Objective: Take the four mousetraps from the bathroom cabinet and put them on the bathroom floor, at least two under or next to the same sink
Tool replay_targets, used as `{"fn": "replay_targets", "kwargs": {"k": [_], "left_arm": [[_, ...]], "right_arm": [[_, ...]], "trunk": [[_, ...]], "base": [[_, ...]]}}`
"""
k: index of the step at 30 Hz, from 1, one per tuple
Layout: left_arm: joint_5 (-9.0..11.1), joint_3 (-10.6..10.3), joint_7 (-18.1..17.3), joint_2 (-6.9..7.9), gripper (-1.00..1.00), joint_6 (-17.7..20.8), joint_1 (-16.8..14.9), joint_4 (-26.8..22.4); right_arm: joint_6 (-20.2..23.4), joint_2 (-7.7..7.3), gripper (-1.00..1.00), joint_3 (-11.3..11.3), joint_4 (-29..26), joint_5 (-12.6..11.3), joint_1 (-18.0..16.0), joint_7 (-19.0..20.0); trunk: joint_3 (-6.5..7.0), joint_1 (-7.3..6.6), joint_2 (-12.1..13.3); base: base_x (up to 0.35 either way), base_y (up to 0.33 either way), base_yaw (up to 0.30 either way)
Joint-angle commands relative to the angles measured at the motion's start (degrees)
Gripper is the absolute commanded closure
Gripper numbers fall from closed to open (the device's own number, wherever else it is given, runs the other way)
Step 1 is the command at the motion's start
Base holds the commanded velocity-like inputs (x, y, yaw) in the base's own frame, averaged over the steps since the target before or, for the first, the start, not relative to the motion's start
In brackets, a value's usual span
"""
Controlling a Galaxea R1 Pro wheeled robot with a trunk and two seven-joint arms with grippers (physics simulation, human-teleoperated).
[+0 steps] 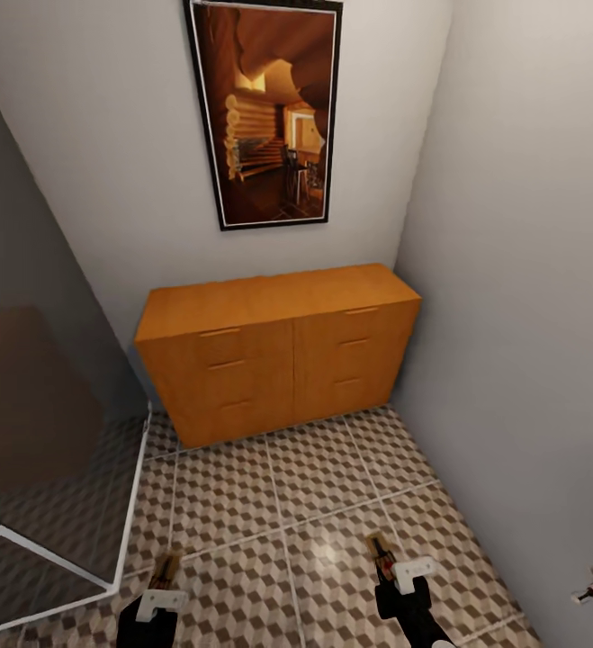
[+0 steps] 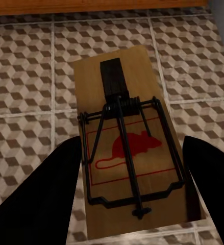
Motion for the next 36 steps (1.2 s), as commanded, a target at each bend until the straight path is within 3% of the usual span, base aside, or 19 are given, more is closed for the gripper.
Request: {"fn": "replay_targets", "kwargs": {"k": [1, 25, 36], "left_arm": [[0.33, -0.46, -0.12, -0.05, 1.0, -0.22, -0.07, 0.19], [0.33, -0.46, -0.04, -0.08, 1.0, -0.22, -0.07, 0.19], [0.33, -0.46, -0.04, -0.05, 1.0, -0.22, -0.07, 0.19]], "right_arm": [[-0.15, -0.07, 1.0, 0.41, 0.01, -0.24, -0.03, -0.33], [-0.15, -0.07, 1.0, 0.41, 0.06, -0.15, -0.05, -0.36], [-0.17, -0.07, 1.0, 0.41, 0.04, -0.15, -0.03, -0.36]], "trunk": [[-0.04, 0.01, -0.11], [1.5, 0.01, -0.11], [2.2, 0.01, -0.11]], "base": [[-0.207, -0.036, 0.225], [-0.257, -0.161, 0.225], [-0.079, -0.036, 0.225]]}}
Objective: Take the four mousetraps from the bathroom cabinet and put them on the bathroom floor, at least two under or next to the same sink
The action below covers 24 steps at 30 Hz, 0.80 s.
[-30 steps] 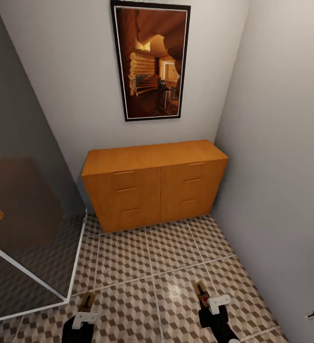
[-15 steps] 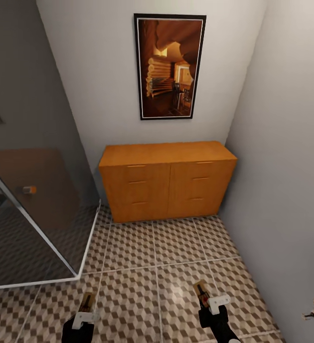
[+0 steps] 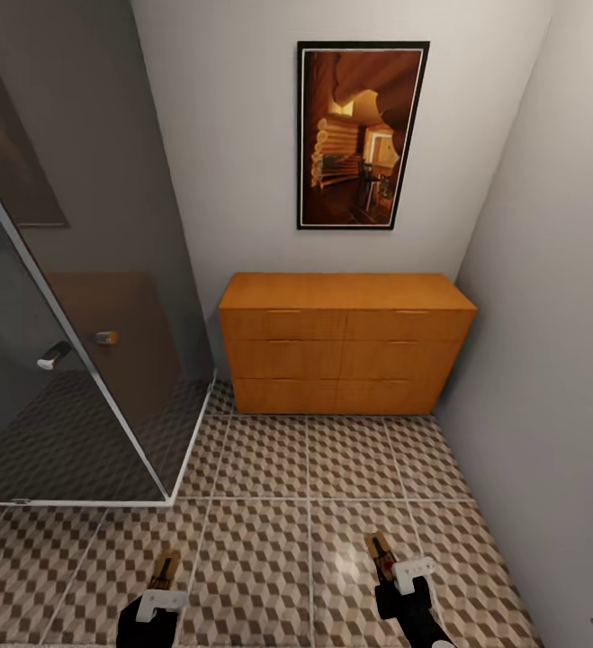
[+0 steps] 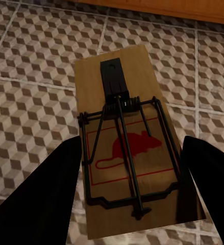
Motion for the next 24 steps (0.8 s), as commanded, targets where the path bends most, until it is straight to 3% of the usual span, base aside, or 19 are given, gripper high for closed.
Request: {"fn": "replay_targets", "kwargs": {"k": [1, 24], "left_arm": [[0.32, -0.46, -0.1, -0.05, 1.0, -0.22, -0.07, 0.19], [0.32, -0.46, -0.1, -0.05, 1.0, -0.22, -0.07, 0.19]], "right_arm": [[-0.14, -0.07, 1.0, 0.41, 0.0, -0.23, -0.05, -0.31], [-0.14, -0.07, 1.0, 0.41, 0.04, -0.23, -0.05, -0.23]], "trunk": [[-0.04, 0.03, -0.1], [1.44, 0.03, -0.1]], "base": [[-0.004, -0.001, 0.225], [0.0, 0.0, 0.225]]}}
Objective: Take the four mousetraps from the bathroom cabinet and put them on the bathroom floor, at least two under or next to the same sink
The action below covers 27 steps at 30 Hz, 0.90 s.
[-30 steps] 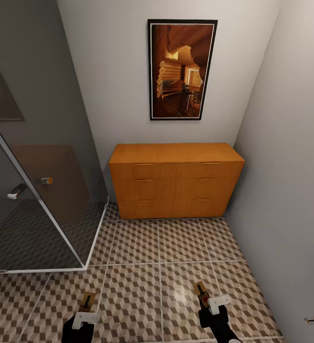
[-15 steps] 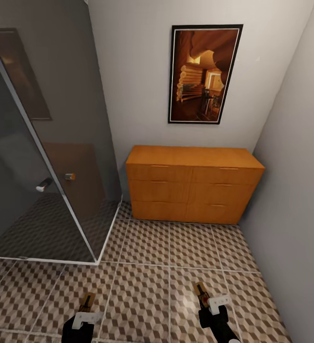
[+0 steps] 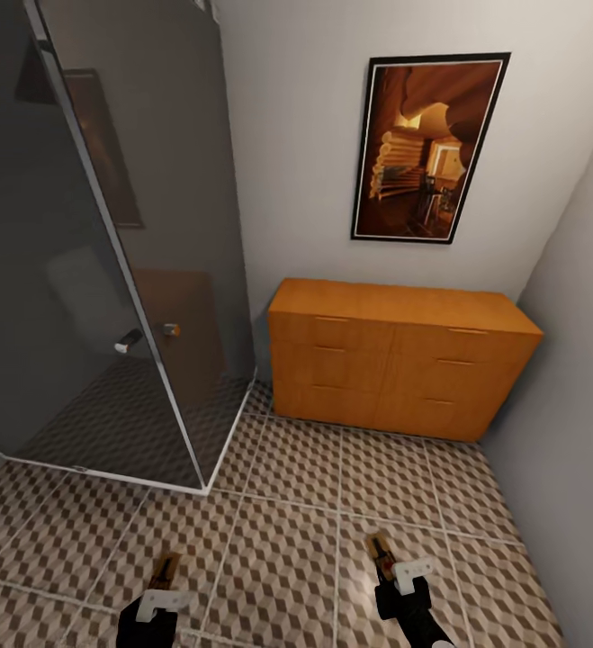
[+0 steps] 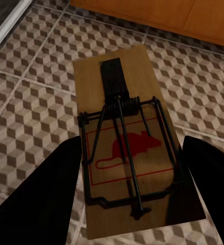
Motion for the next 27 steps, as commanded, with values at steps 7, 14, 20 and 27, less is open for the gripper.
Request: {"fn": "replay_targets", "kwargs": {"k": [7, 14, 20, 27], "left_arm": [[0.32, -0.46, -0.1, -0.06, 1.0, -0.22, -0.08, 0.19], [0.32, -0.46, -0.1, -0.05, 1.0, -0.22, -0.08, 0.19], [0.32, -0.46, -0.11, -0.05, 1.0, -0.22, -0.08, 0.19], [0.32, -0.46, -0.1, -0.06, 1.0, -0.22, -0.08, 0.19]], "right_arm": [[-0.15, -0.07, 1.0, 0.41, 0.0, -0.23, -0.05, -0.3], [-0.15, -0.07, 1.0, 0.41, 0.0, -0.23, -0.02, -0.31], [-0.14, -0.07, 1.0, 0.41, 0.0, -0.23, -0.07, -0.31], [-0.14, -0.07, 1.0, 0.41, 0.0, -0.23, -0.04, -0.38]], "trunk": [[0.34, 0.03, -0.11], [0.79, 0.03, -0.11], [1.18, 0.03, -0.11], [1.61, 0.03, -0.11]], "base": [[0.0, 0.0, 0.225], [0.0, 0.0, 0.225], [0.0, 0.0, 0.225], [0.0, 0.0, 0.226]]}}
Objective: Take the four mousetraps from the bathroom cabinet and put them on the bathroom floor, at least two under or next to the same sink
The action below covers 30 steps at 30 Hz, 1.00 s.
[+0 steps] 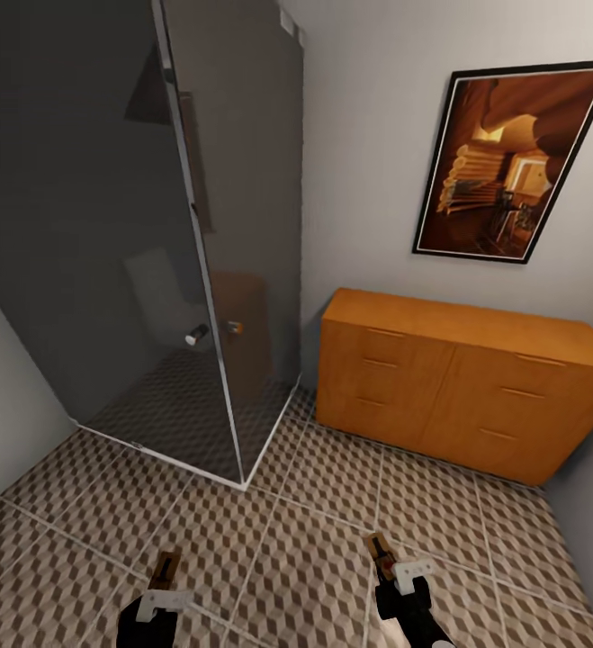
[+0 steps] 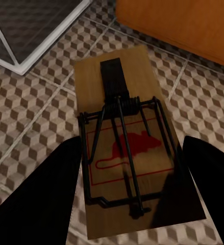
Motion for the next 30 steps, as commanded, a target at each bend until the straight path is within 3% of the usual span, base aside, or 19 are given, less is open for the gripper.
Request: {"fn": "replay_targets", "kwargs": {"k": [1, 30], "left_arm": [[0.33, -0.46, -0.11, -0.05, 1.0, -0.22, -0.08, 0.19], [0.33, -0.46, -0.11, -0.05, 1.0, -0.22, -0.08, 0.19]], "right_arm": [[-0.15, -0.07, 1.0, 0.41, 0.0, -0.23, -0.04, -0.31], [-0.26, -0.07, 1.0, 0.39, 0.0, -0.26, -0.02, -0.25]], "trunk": [[-0.06, 0.03, -0.11], [0.09, 0.03, -0.11]], "base": [[0.0, 0.0, 0.229], [0.0, 0.0, 0.261]]}}
